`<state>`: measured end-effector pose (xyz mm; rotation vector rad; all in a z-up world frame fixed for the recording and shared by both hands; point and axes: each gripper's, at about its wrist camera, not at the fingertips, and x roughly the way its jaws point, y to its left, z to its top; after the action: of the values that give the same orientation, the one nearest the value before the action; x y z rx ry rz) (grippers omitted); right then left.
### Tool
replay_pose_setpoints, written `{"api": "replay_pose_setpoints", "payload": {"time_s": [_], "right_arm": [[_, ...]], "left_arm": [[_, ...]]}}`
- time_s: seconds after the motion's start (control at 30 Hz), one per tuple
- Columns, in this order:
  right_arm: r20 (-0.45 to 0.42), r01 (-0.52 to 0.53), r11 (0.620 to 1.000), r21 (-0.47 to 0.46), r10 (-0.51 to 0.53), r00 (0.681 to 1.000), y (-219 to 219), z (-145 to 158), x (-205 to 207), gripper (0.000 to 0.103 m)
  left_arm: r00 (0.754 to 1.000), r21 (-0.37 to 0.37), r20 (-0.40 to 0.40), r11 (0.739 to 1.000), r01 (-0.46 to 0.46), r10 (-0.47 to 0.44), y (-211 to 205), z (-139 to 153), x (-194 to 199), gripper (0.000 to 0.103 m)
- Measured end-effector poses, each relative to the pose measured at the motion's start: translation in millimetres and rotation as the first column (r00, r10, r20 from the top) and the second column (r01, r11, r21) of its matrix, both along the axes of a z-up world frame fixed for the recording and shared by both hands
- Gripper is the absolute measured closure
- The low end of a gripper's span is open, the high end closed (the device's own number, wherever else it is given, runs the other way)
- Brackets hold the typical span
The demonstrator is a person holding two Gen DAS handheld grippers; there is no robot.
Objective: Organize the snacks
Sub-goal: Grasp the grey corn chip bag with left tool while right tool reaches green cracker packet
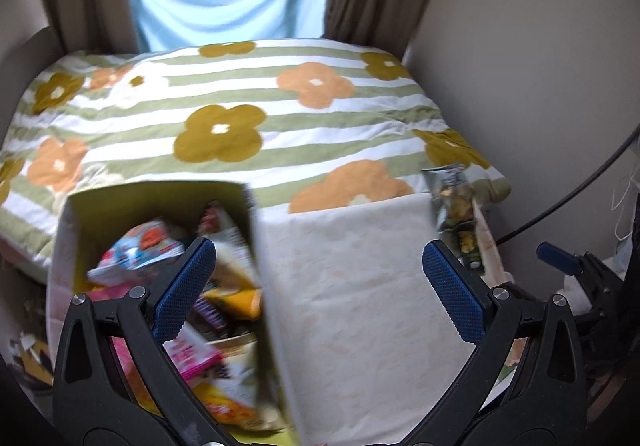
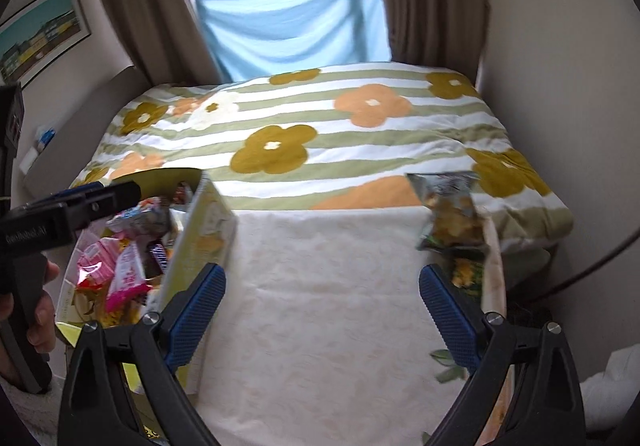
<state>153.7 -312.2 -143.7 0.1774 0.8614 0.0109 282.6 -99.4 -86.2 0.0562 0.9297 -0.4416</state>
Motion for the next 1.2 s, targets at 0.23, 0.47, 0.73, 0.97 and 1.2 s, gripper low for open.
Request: {"api": "replay_pose_setpoints", "payload": {"time_s": [0.23, 0.47, 0.73, 0.97, 1.2], "right_arm": [[-0.035, 0.082, 0.996, -0.022, -0.083, 0.996, -51.3, -17.3, -6.5, 0.006], [-0.082, 0.131, 0.991, 0.017, -0.129, 0.988, -90.2, -47.4, -0.8, 0.006], [-0.119, 0.157, 0.986, 0.047, -0.151, 0.981, -117.1, -88.1, 13.4, 0.006], [-0.135, 0.138, 0.99, 0.008, -0.135, 0.982, -125.7, -116.0, 26.9, 0.007], [-0.147, 0.135, 0.991, 0.019, -0.13, 0.98, -127.8, -140.7, 41.9, 0.012]], "left_arm": [[0.994, -0.028, -0.025, 0.994, 0.108, -0.109, -90.3, -4.8, 9.8, 0.0], [0.976, -0.025, -0.109, 0.982, 0.186, -0.187, -171.1, -35.0, 34.2, 0.0], [0.946, 0.013, -0.221, 0.969, 0.248, -0.239, -249.0, -92.4, 69.7, 0.0], [0.915, 0.048, -0.328, 0.964, 0.263, -0.234, -301.2, -149.3, 99.1, 0.0], [0.899, 0.072, -0.384, 0.964, 0.256, -0.21, -319.8, -188.2, 114.6, 0.0]]}}
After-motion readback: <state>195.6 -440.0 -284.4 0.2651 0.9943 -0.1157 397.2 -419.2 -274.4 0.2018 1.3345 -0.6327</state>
